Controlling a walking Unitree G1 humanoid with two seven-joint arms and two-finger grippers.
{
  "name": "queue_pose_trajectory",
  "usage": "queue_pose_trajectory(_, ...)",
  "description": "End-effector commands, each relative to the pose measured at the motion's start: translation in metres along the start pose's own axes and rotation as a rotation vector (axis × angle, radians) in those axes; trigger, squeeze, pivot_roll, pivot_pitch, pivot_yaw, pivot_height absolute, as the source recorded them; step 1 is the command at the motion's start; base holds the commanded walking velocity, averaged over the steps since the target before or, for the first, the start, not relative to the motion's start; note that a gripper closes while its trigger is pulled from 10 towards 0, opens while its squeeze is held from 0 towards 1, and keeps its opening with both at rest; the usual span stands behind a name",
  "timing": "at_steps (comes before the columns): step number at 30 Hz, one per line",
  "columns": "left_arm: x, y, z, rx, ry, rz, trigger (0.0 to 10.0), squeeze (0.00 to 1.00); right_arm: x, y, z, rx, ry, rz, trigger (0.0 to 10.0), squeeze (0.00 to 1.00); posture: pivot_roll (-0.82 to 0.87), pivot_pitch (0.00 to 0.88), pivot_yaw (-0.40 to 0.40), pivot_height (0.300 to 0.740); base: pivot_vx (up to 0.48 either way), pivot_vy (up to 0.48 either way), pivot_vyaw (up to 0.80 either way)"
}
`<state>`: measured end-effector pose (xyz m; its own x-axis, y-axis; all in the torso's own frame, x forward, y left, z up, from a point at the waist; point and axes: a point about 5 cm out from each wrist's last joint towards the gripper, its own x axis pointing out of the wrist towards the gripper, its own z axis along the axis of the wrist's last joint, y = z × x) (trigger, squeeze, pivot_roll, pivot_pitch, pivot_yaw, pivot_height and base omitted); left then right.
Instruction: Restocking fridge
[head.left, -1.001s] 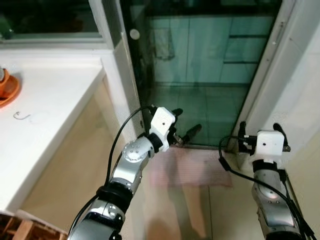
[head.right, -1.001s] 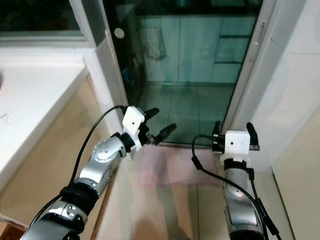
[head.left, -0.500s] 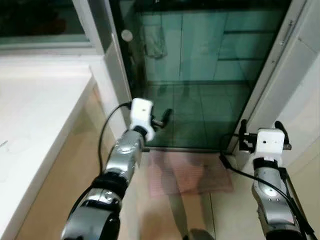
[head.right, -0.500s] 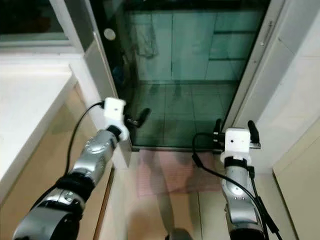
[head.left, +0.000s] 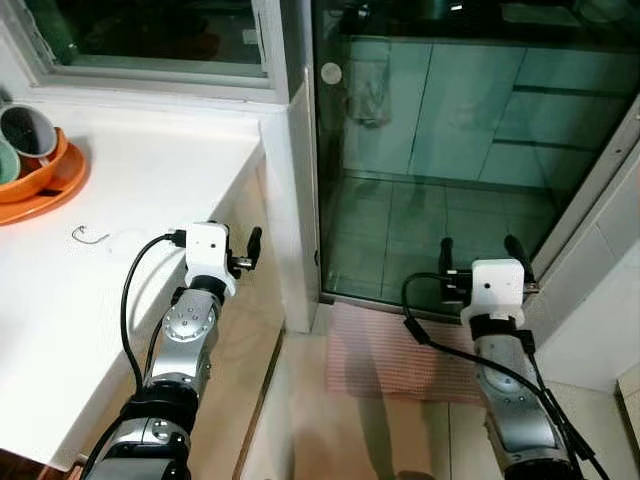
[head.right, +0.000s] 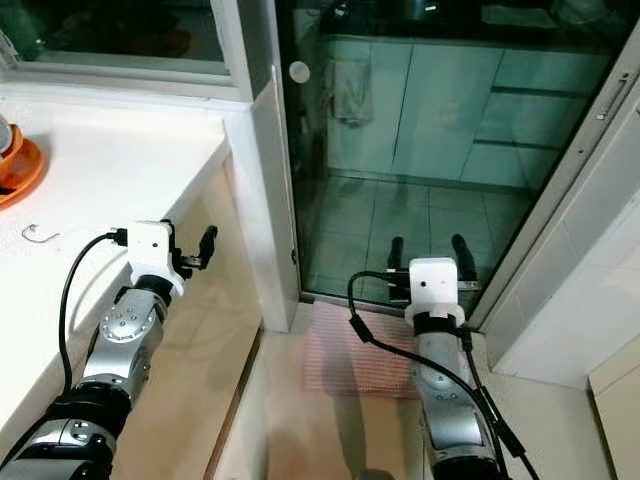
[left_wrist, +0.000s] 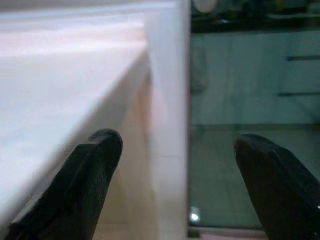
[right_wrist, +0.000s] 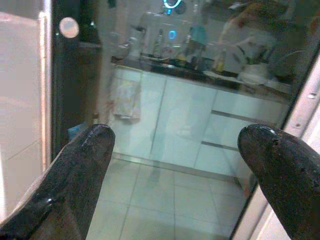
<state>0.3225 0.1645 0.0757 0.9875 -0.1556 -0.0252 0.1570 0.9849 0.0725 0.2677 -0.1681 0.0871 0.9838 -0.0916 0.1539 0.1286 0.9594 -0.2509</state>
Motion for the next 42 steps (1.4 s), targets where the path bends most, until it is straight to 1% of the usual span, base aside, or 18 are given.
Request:
queue_pose_trajectory(1,0.003,-0.012,0.002,0.016,0.007,-0.064,10.0,0.00,-0.001,0.002,-0.001,0.006,0.008,0.007,10.0,0.00,-0.16,0.000,0.061,0.740,0.000,0.000,0.00)
queue_pose_trajectory(4,0.005,-0.017,0.003,0.018,0.001,-0.081,10.0,0.00,-0.001,0.000,-0.002,0.002,0.012,-0.001,10.0,0.00,-0.16,0.000,0.059,0.740,0.000,0.000,0.00)
queue_pose_trajectory(5,0.006,-0.020,0.005,0.012,-0.013,-0.095,10.0,0.00,-0.001,-0.001,-0.002,0.000,0.013,-0.005,10.0,0.00,-0.17,0.000,0.060,0.740,0.000,0.000,0.00)
queue_pose_trajectory(7,0.007,-0.026,0.008,0.027,-0.029,-0.135,10.0,0.00,-0.001,-0.003,-0.002,-0.006,0.012,-0.009,10.0,0.00,-0.17,0.000,0.060,0.740,0.000,0.000,0.00)
queue_pose_trajectory(9,0.007,-0.031,0.008,0.019,-0.028,-0.163,10.0,0.00,0.000,-0.004,-0.003,-0.017,0.015,-0.005,10.0,0.00,-0.18,0.000,0.061,0.740,0.000,0.000,0.00)
queue_pose_trajectory(17,0.009,-0.035,0.008,0.003,-0.016,-0.166,10.0,0.00,0.002,-0.007,-0.003,-0.028,0.018,-0.008,10.0,0.00,-0.18,0.000,0.060,0.740,0.000,0.000,-0.21)
queue_pose_trajectory(19,0.010,-0.038,0.010,-0.020,-0.025,-0.194,10.0,0.00,0.002,-0.007,-0.003,-0.030,0.017,-0.006,10.0,0.00,-0.18,0.000,0.059,0.740,0.000,0.000,0.00)
queue_pose_trajectory(20,0.011,-0.043,0.015,-0.023,-0.058,-0.242,10.0,0.00,0.001,-0.006,-0.003,-0.032,0.016,-0.005,10.0,0.00,-0.18,0.000,0.059,0.740,0.000,0.000,0.00)
queue_pose_trajectory(21,0.011,-0.045,0.017,-0.024,-0.072,-0.256,10.0,0.00,0.001,-0.006,-0.003,-0.032,0.016,-0.004,10.0,0.00,-0.18,0.000,0.059,0.740,0.000,0.000,0.00)
queue_pose_trajectory(22,0.012,-0.050,0.020,-0.033,-0.080,-0.283,10.0,0.00,0.002,-0.006,-0.002,-0.033,0.013,-0.003,10.0,0.00,-0.18,0.000,0.062,0.740,0.439,0.000,0.00)
queue_pose_trajectory(23,0.012,-0.051,0.020,-0.035,-0.079,-0.288,10.0,0.00,0.002,-0.006,-0.002,-0.034,0.013,-0.002,10.0,0.00,-0.18,0.000,0.062,0.740,0.442,0.000,0.00)
queue_pose_trajectory(27,0.011,-0.064,0.025,-0.015,-0.118,-0.366,10.0,0.00,0.002,-0.004,-0.002,-0.034,0.009,0.000,10.0,0.00,-0.19,0.000,0.064,0.740,0.446,0.000,0.00)
queue_pose_trajectory(31,0.010,-0.073,0.028,-0.051,-0.121,-0.425,10.0,0.00,0.004,-0.005,-0.001,-0.034,0.006,-0.007,10.0,0.00,-0.19,0.000,0.064,0.740,0.446,0.000,0.00)
queue_pose_trajectory(34,0.012,-0.073,0.027,-0.065,-0.104,-0.421,10.0,0.00,0.004,-0.005,-0.001,-0.034,0.006,-0.011,10.0,0.00,-0.19,0.000,0.063,0.740,0.425,0.000,0.00)
queue_pose_trajectory(41,0.011,-0.071,0.026,-0.077,-0.098,-0.429,10.0,0.00,0.004,-0.006,-0.003,-0.038,0.014,-0.014,10.0,0.00,-0.19,0.000,0.061,0.740,0.000,0.000,0.00)
queue_pose_trajectory(42,0.012,-0.069,0.025,-0.078,-0.090,-0.415,10.0,0.00,0.004,-0.006,-0.003,-0.041,0.016,-0.013,10.0,0.00,-0.19,0.000,0.062,0.740,0.000,0.000,0.00)
